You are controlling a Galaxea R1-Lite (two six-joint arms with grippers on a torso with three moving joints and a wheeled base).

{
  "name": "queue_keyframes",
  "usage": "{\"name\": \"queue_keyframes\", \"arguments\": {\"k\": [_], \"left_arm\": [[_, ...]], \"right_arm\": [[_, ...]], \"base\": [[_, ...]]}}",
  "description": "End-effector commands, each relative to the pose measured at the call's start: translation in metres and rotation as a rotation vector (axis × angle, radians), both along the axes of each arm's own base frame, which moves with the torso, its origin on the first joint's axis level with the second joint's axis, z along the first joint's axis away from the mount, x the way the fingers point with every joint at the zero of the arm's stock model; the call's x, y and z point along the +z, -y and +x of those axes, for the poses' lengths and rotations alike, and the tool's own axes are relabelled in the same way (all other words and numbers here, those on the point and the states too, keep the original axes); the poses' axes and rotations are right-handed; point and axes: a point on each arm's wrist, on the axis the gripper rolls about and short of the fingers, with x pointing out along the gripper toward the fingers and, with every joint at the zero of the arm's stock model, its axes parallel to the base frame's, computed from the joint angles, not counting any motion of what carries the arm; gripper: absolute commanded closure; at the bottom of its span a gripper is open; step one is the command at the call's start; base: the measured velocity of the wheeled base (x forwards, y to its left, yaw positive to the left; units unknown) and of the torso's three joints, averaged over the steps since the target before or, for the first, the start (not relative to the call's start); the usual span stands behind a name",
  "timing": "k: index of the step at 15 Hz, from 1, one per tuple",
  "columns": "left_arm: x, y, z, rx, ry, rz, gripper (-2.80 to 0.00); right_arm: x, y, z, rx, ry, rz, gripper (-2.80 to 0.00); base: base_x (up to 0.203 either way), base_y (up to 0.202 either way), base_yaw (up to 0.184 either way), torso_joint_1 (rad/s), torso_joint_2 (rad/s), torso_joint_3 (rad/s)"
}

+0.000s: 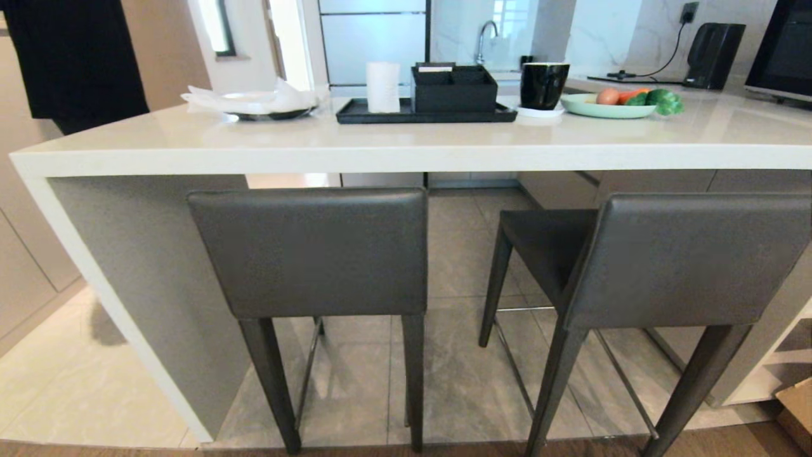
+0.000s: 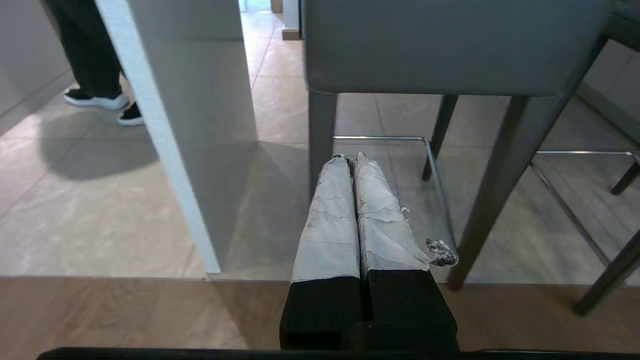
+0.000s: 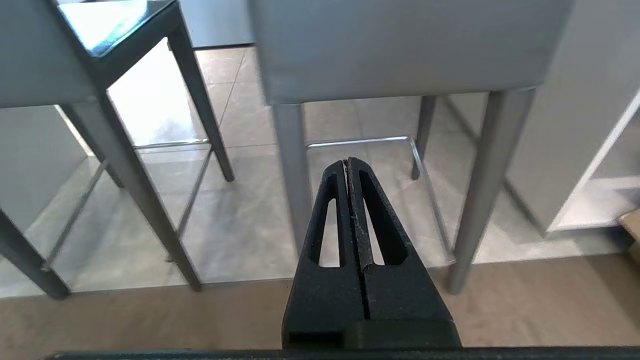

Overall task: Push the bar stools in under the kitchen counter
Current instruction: Pull the gray chair out from under the dining table

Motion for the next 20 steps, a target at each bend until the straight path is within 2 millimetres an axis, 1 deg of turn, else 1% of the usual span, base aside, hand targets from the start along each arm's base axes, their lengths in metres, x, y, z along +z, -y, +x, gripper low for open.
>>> {"name": "queue_keyframes", "arguments": {"k": [1,20], "left_arm": [[0.0001,0.0000,0.0001,0.001,-0.001,0.000,0.00],[0.0001,0.0000,0.0001,-0.001,-0.001,0.000,0.00]], "right_arm": [[0.0000,0.0000,0.0001,0.000,-0.002,0.000,0.00],[0.0000,0.0000,0.0001,0.000,-0.002,0.000,0.00]], "base": [[0.000,-0.198,-0.001,-0.001,0.00,0.003],[0.000,-0.195,0.003,0.003,0.00,0.002]]}}
